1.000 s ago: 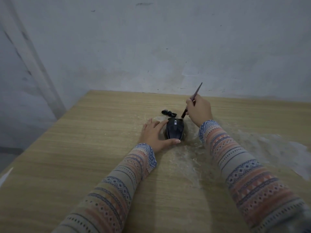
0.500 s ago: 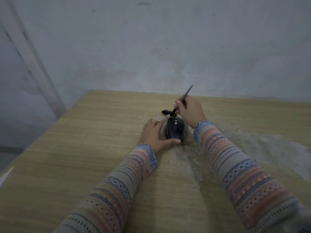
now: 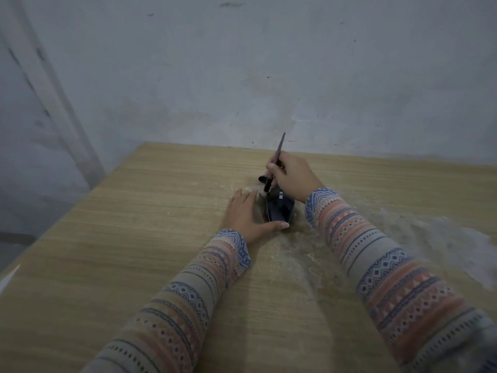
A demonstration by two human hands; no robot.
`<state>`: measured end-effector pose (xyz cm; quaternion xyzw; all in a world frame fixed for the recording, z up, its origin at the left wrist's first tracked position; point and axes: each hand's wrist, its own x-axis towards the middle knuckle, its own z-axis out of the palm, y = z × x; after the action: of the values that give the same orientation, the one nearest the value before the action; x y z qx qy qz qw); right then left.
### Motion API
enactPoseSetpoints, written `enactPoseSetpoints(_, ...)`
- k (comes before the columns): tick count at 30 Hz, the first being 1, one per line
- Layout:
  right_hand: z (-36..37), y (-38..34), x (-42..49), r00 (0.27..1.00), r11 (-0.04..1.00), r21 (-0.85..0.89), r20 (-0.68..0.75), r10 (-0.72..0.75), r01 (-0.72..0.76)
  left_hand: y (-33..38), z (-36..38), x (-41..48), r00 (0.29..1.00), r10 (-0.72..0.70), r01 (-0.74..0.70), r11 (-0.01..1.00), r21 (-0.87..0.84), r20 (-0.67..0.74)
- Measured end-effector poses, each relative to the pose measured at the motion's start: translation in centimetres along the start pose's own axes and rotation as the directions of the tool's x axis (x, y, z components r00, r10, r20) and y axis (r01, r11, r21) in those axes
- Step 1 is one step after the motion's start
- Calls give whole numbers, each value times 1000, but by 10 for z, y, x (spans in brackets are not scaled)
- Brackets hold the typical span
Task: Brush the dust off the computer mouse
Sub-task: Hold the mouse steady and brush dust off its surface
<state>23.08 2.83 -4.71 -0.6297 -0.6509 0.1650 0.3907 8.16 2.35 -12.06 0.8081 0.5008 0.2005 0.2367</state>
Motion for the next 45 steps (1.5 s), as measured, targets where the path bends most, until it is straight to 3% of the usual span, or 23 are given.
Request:
enactPoseSetpoints(9, 1, -14, 3, 988, 996, -87, 152, -19, 33, 0, 0, 2, 1000, 2, -2, 1000, 3, -2)
enactPoseSetpoints(22, -8, -29, -5, 984, 986, -147, 173, -46, 72, 0, 0, 3, 1000, 12, -12, 1000, 15, -12)
enactPoseSetpoints(26, -9, -30, -9, 968, 993, -113, 251, -12, 42, 0, -1, 5, 999, 43, -43, 999, 16, -22)
enactPoseSetpoints(30, -11, -32, -12, 981, 983, -161, 185, -59, 90, 0, 0, 3, 1000, 17, -17, 999, 42, -10)
enactPoseSetpoints(34, -11, -32, -16, 964, 990, -135, 266, -7, 45, -1, 0, 6, 999, 31, -30, 999, 35, -17)
enactPoseSetpoints(38, -13, -34, -14, 986, 974, -206, 153, -61, 93, 0, 1, 4, 1000, 4, -4, 999, 50, -2)
enactPoseSetpoints(42, -13, -31, -14, 978, 984, -171, 210, -14, 51, 0, 0, 5, 1000, 17, -17, 999, 29, -7)
enactPoseSetpoints(45, -13, -29, -13, 991, 983, -178, 132, -25, 49, 1, 0, 3, 1000, 5, -6, 999, 37, 9)
